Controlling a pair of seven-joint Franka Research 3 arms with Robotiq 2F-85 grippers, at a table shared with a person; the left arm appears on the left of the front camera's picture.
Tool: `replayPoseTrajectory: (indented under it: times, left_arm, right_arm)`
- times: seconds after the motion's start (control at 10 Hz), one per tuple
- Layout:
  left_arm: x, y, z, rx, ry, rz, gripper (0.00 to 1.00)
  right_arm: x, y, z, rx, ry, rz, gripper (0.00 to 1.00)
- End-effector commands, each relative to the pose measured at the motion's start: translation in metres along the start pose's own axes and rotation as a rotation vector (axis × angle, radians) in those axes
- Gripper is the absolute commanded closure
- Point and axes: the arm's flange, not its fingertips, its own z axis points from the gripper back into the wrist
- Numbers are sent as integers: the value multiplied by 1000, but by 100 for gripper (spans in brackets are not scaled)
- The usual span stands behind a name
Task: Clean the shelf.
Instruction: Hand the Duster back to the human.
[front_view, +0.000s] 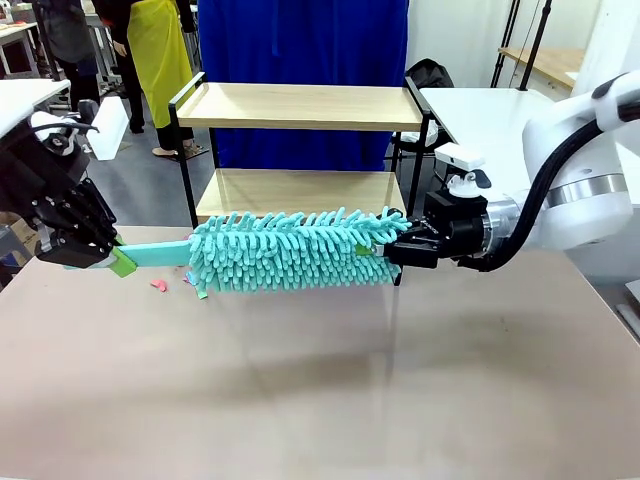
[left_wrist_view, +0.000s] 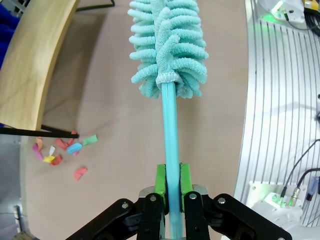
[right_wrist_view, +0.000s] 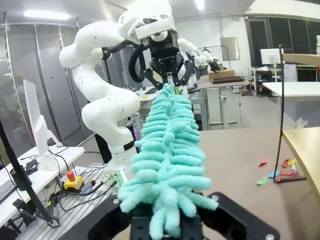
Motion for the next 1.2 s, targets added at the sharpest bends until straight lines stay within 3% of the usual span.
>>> replayPoseTrajectory:
  times: [0.0,0.1,0.2,0.3,0.4,0.5,0.7,1.1]
  left_arm:
    - [1,0,3,-5,-25,-9,87]
    - [0,0,0,0,0,0,29]
    - [-2,-1,3,-20,-48,-18,29]
    - [-4,-2,6,-37,-96,-25,0]
    - [-5,-2,11,-47,-162,-21,25]
    - [-9,-5,23,-84,-270,-41,0]
    - [-33,-4,49,-62,-360,-7,0]
    - [-116,-10,105,58,-562,119,0]
  right_arm:
    - [-1,0,0,-3,4,-6,100]
    - [-1,0,0,-3,4,-6,100]
    - [-1,0,0,-3,4,-6,100]
    - [-1,0,0,-3,4,-6,100]
    - [-1,0,0,-3,4,-6,100]
    - [-1,0,0,-3,4,-6,100]
    - [-1,0,0,-3,4,-6,100]
    - [-1,0,0,-3,4,-6,100]
